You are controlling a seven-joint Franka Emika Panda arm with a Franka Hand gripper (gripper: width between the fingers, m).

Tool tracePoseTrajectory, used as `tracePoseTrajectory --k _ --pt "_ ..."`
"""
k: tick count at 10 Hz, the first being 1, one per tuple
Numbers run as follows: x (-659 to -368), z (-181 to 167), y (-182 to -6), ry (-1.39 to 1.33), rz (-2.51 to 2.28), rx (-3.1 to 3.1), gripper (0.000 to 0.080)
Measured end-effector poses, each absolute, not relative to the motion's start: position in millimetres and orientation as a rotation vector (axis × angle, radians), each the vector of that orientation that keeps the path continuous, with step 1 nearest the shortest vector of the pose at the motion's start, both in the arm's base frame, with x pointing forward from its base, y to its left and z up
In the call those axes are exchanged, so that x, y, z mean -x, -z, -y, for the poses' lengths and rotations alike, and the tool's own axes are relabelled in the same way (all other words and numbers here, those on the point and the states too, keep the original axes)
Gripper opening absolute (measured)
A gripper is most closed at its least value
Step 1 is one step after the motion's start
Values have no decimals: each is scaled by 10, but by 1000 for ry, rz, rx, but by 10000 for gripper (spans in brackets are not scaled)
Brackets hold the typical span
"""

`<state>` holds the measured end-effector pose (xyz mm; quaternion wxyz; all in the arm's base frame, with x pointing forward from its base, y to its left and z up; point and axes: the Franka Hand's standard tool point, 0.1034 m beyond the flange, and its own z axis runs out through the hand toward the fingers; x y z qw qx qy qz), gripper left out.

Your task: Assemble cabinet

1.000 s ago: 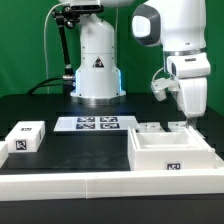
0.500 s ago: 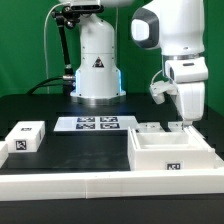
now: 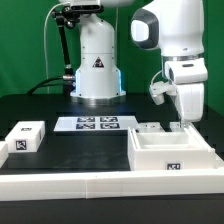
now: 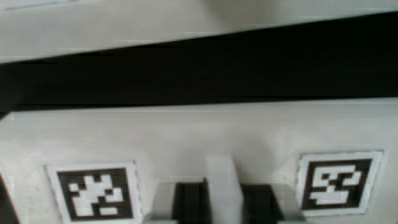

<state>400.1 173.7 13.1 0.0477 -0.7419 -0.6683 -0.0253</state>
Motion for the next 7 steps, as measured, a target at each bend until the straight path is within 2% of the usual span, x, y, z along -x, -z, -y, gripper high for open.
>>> tracePoseTrajectory --k 3,6,7 --pt "-4002 -1736 -135 77 2039 2263 68" --pt "-4076 -1672 -385 52 2069 2277 69" --pt "-4118 -1573 -557 18 2083 2291 69"
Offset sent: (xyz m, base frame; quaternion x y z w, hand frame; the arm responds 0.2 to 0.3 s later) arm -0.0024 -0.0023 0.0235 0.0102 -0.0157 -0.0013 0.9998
